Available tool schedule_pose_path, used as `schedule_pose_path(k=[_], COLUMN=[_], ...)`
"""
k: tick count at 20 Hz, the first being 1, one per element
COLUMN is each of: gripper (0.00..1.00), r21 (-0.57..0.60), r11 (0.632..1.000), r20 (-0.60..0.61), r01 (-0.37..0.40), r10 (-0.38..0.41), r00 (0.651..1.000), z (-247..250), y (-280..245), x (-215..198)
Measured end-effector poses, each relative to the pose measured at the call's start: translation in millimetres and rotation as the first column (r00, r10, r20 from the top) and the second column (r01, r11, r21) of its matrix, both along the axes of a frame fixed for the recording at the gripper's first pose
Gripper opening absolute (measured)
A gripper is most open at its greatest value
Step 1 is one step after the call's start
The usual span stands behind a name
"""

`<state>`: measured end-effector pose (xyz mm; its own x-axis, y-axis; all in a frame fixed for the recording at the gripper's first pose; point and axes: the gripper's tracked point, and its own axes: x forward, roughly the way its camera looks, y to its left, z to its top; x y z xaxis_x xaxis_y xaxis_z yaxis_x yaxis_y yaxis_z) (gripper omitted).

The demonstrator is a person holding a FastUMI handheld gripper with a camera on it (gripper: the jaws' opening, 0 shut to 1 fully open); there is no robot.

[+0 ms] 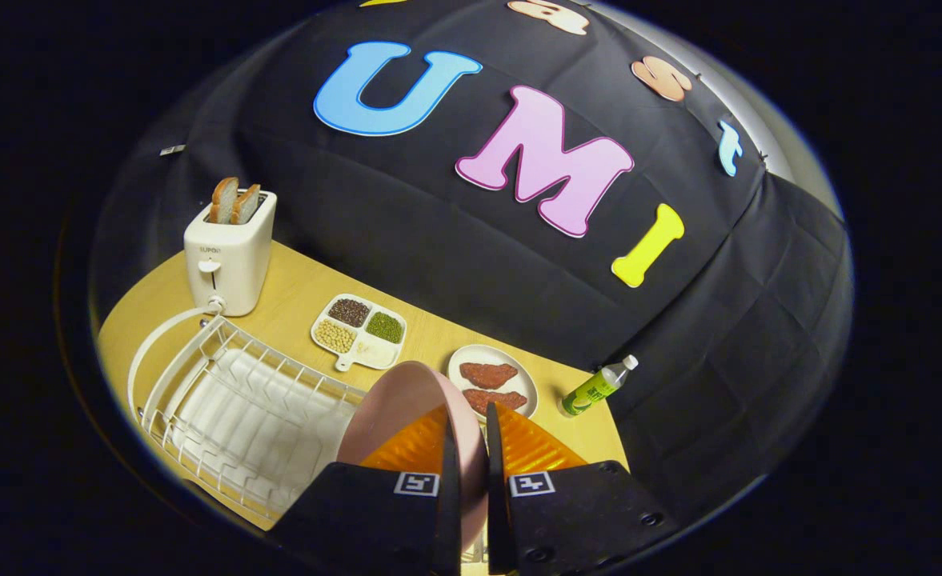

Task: Take the plate from the dish rack, then take the spoon from the basket and place it into the plate.

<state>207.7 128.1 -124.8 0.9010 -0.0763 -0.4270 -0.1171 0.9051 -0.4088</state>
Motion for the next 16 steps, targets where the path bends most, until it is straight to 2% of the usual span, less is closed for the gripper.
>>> schedule_pose_path(k=[7,12,16], gripper=[0.17,0.17,0.17], r21=[0.187,0.357,0.456], r11=[0.982,0.934,0.888], r20=[-0.043,-0.117,-0.191], r01=[-0.025,0.016,0.055], r10=[0.034,0.028,0.037], r00=[0.999,0.993,0.981], z=[28.1,24.9,-2.7], y=[-12.7,-48.0,-79.3], x=[-47.7,-95.3,-132.1])
